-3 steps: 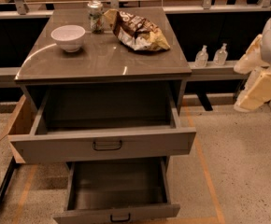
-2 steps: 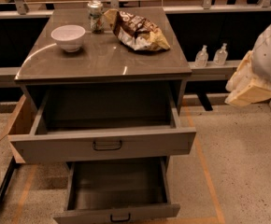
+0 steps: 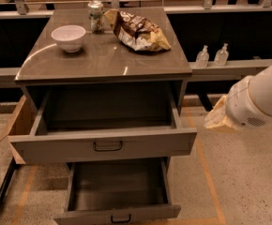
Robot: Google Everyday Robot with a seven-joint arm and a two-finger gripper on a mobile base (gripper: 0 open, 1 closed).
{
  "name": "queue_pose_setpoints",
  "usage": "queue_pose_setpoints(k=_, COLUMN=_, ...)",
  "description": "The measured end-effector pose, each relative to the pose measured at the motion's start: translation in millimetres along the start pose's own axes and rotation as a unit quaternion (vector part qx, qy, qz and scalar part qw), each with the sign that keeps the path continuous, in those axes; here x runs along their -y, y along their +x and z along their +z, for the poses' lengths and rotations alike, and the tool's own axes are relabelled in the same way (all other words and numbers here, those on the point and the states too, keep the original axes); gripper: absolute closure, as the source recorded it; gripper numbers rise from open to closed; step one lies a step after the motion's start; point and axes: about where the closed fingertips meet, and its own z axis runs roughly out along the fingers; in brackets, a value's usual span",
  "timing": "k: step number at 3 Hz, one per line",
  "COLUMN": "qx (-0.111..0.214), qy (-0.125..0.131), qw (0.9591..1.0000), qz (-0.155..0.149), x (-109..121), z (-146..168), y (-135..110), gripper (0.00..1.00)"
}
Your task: Close bottom drawer
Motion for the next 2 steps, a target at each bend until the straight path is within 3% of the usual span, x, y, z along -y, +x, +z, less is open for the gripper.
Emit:
queue_pose_setpoints(k=1, qx=0.013, qy=0.033, qw=0.9993, qz=-0.010, x=-11.8, z=65.5, y=4.5, gripper=1.00)
queue_pose_setpoints(k=2, qx=0.016, qy=0.027, qw=0.9994, qz=-0.012, x=-15.3, z=65.4, y=3.3, gripper=1.00)
